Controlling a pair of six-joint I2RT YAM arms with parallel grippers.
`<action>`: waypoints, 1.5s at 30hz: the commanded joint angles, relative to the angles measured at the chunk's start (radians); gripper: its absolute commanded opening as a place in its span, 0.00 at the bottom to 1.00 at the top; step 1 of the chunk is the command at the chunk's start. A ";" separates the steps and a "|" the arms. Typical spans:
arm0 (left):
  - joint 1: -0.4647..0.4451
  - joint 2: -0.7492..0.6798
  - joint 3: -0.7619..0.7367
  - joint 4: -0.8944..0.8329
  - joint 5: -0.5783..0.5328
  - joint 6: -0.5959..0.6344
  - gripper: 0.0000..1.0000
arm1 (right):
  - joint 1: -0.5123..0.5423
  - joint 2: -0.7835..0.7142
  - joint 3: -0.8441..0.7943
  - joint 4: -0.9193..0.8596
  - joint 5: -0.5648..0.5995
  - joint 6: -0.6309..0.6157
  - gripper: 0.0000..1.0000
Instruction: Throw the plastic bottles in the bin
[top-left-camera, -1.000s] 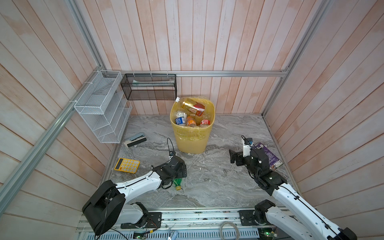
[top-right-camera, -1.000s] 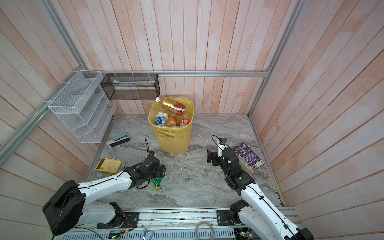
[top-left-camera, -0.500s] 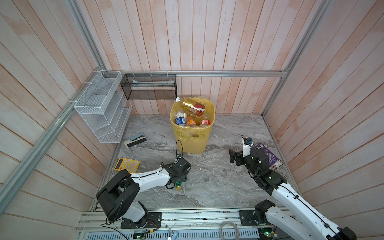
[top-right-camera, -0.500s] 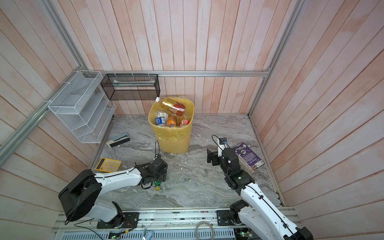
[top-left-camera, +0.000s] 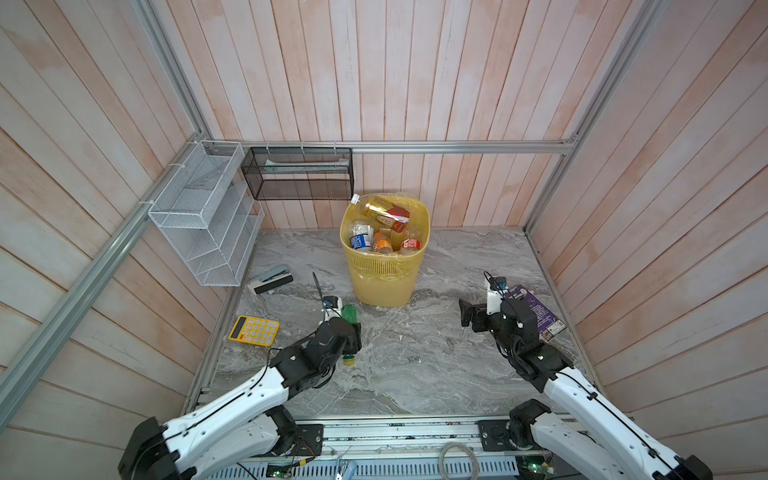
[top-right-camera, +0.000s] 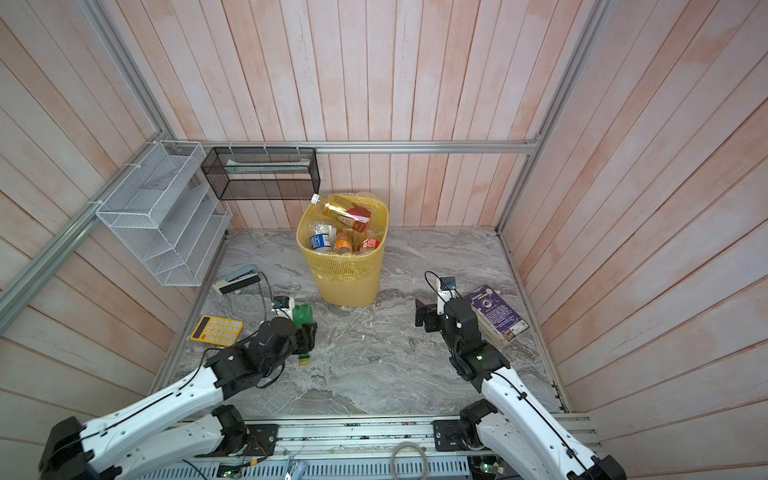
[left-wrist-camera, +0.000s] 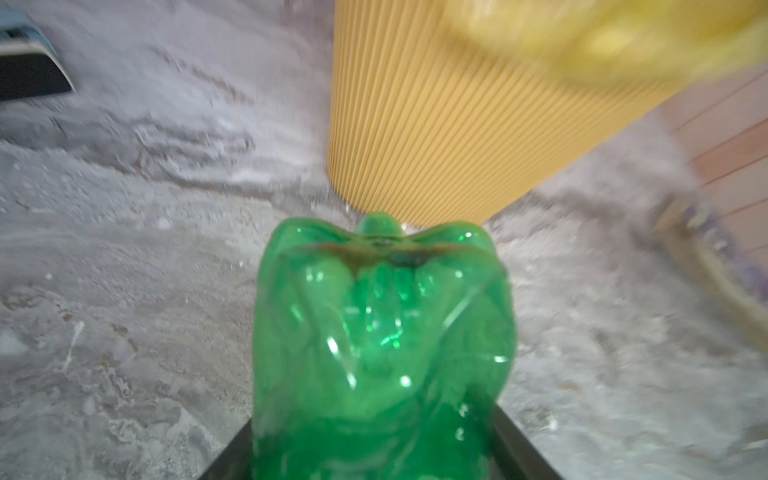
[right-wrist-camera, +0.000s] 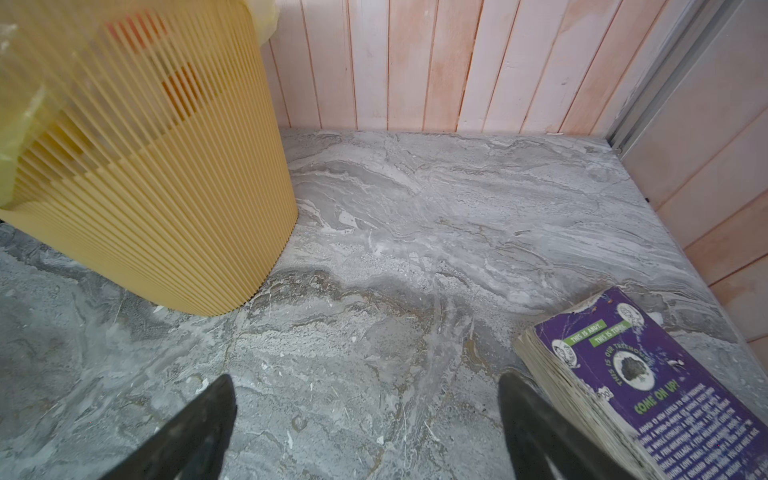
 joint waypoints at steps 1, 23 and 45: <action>-0.005 -0.187 -0.003 0.114 -0.129 0.113 0.59 | -0.007 -0.058 -0.027 0.032 0.063 0.016 0.98; 0.216 0.577 0.910 0.060 0.361 0.350 1.00 | -0.008 -0.039 0.033 0.024 -0.021 0.005 0.98; 0.244 0.161 0.233 0.220 0.002 0.381 1.00 | -0.025 -0.017 -0.110 0.215 0.253 -0.058 0.99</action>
